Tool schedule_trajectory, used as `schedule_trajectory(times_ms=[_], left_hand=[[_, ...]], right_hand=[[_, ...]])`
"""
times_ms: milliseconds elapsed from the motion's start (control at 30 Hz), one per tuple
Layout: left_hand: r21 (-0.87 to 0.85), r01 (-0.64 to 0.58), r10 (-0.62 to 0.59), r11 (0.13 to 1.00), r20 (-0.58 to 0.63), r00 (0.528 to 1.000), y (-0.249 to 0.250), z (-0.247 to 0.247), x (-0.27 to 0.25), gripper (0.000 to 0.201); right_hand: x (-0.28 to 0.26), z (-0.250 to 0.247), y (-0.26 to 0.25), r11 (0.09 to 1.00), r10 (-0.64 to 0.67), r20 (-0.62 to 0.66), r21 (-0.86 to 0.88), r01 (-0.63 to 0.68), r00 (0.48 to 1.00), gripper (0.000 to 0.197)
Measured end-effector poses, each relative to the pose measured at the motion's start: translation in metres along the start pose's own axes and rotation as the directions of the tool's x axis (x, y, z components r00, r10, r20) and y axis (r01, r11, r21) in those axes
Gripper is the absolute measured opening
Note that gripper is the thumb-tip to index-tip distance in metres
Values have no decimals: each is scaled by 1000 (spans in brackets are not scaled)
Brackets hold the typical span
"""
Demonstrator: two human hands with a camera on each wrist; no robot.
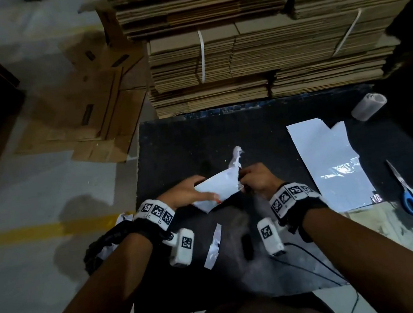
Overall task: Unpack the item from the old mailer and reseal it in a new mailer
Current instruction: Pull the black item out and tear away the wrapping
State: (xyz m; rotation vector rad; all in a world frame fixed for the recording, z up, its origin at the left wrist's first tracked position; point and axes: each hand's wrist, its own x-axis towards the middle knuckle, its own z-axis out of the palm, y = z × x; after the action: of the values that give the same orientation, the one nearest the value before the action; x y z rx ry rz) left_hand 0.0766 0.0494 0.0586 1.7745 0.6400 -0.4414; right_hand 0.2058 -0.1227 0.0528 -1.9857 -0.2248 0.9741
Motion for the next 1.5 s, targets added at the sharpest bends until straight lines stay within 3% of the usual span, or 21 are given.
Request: schedule_trajectory(times_ms=[33, 100, 267, 400, 533, 667, 767, 833, 900, 967, 1000, 1067, 1133, 1200, 1300, 1400, 1500], left_hand=[[73, 28, -30, 997, 29, 999, -5, 3, -1, 44], [55, 62, -63, 997, 16, 998, -13, 6, 1, 36], [-158, 10, -8, 987, 16, 1000, -19, 4, 3, 38], [-330, 1, 4, 944, 15, 1000, -20, 0, 3, 42], [-477, 8, -41, 879, -58, 998, -27, -8, 6, 33], [-463, 90, -134, 882, -62, 989, -36, -17, 8, 38], [-400, 177, -214, 899, -48, 976, -39, -17, 8, 44], [-308, 176, -227, 935, -137, 964, -42, -16, 11, 45], [-37, 100, -107, 994, -386, 916, -45, -13, 16, 53], [321, 36, 153, 946, -544, 825, -42, -2, 16, 52], [432, -30, 282, 901, -531, 799, -36, 8, 14, 47], [554, -220, 476, 803, -375, 795, -25, 27, 12, 38], [606, -325, 538, 726, -205, 818, -22, 44, 15, 36], [646, -299, 482, 702, -123, 868, -27, 52, 20, 41], [675, -161, 337, 720, -137, 932, -44, 51, 24, 46], [709, -88, 286, 700, -165, 944, -51, 47, 24, 46], [795, -69, 337, 603, -175, 925, -44, 47, 26, 42]], right_hand=[[0, 1, 3, 996, 38, -5, 80, -37, 999, 25], [-2, 0, 5, 993, 43, 28, 107, -46, 999, 29], [-7, -12, 0, 978, -136, 165, -134, 159, 977, 27], [2, -16, 7, 987, -86, 52, -132, 93, 995, 13], [4, -21, 11, 997, 2, -1, 80, -2, 1000, 15], [2, -22, 18, 971, 38, -105, 240, -12, 994, 14], [3, -15, 22, 970, 48, -166, 242, -6, 985, 12], [9, -9, 29, 986, 28, -189, 165, 4, 982, 19], [13, -6, 35, 1000, 3, -200, 20, 2, 980, 34], [8, -2, 30, 991, -26, -181, -133, 2, 983, 20], [7, 1, 28, 986, -35, -164, -168, 8, 986, 18], [7, 7, 28, 984, -32, -147, -180, 5, 989, 20], [10, 12, 31, 983, -38, -137, -184, 12, 990, 12], [15, 12, 35, 987, -22, -142, -163, -1, 990, 9], [19, 2, 45, 994, -1, -228, -109, -25, 974, 12], [19, -8, 57, 997, -41, -311, -72, 19, 949, 23], [14, -10, 56, 989, -108, -298, -132, 71, 948, 19]])
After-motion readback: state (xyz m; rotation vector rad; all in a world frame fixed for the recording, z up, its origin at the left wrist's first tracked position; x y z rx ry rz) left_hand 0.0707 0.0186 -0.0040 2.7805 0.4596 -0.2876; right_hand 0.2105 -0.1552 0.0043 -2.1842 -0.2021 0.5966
